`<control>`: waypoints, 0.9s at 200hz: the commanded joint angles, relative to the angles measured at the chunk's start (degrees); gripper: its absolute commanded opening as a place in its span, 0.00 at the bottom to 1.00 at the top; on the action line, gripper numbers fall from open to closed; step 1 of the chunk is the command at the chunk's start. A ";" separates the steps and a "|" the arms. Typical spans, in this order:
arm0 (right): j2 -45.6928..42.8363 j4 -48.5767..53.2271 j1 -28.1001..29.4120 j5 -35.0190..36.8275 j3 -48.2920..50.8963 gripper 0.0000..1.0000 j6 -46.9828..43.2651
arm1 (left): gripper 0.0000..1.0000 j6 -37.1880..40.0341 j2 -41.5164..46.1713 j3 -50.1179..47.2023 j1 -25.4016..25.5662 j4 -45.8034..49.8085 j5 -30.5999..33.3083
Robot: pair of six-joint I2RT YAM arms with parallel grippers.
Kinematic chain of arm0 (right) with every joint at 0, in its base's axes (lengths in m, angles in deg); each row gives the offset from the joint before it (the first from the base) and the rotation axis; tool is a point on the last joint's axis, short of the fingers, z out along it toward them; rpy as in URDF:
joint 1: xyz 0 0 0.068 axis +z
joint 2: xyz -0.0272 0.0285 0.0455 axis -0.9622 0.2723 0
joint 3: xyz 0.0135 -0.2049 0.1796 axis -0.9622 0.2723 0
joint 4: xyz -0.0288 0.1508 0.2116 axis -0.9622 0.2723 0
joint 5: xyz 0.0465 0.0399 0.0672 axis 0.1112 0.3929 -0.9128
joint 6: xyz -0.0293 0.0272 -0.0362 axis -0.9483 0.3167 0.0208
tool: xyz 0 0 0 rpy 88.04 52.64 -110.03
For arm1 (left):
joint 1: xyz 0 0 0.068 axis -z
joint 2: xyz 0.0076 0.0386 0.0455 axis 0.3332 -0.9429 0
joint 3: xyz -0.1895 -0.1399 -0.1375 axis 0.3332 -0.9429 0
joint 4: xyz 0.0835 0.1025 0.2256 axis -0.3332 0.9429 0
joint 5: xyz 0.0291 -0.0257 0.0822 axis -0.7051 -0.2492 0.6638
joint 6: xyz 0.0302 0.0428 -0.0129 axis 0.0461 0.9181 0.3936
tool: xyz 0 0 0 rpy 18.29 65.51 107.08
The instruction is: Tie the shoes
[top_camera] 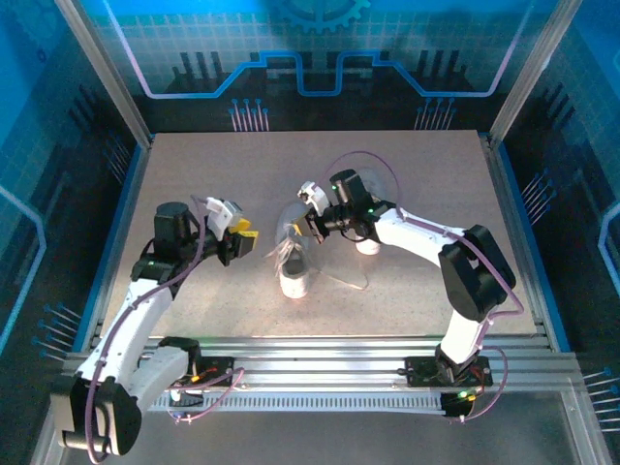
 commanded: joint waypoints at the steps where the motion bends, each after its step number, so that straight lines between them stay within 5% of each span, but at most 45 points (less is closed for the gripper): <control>1: 1.75 1.81 -1.24 -3.67 -2.84 0.00 -1.06 | 0.37 12.91 -4.26 4.33 6.15 1.53 0.98; 61: 5.65 7.89 -2.05 -7.49 -6.87 0.00 -2.35 | 0.31 31.31 -19.41 12.44 20.93 3.33 12.62; 180: 8.72 11.69 -2.75 -9.12 -10.21 0.00 -3.51 | 0.35 43.54 -27.25 13.51 23.15 6.13 20.90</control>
